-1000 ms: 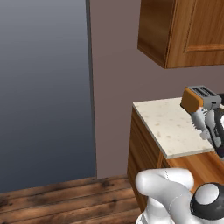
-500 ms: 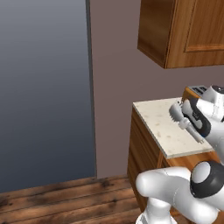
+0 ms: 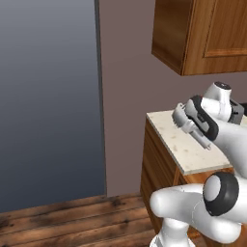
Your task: Take the tongs from the drawer on the right and place them on the dining counter next to the tray containing the kebab skewer.
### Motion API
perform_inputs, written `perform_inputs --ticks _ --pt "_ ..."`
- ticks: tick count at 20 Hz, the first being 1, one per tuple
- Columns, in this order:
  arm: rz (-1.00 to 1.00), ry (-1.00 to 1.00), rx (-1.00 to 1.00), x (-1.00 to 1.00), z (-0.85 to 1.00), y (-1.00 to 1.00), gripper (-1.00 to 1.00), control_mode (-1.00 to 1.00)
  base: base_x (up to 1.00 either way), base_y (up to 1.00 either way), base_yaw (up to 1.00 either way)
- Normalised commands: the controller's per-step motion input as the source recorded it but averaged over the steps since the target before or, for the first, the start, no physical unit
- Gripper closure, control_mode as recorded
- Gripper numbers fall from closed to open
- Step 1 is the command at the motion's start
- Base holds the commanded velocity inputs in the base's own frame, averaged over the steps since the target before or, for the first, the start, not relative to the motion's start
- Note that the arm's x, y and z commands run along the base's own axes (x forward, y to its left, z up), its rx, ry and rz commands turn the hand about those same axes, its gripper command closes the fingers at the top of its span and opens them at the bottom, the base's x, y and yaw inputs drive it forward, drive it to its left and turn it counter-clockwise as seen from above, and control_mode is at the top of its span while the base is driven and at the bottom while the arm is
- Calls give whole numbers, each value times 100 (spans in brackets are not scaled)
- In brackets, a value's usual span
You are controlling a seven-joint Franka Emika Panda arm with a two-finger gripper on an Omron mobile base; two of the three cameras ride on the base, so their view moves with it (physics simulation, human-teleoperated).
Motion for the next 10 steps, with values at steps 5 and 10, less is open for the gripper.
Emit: perform_inputs --ticks 5,10 --pt "0 0 -2 1 32 71 100 -100 0 0 0" --pt "0 0 -1 6 36 72 100 -100 0 0 0"
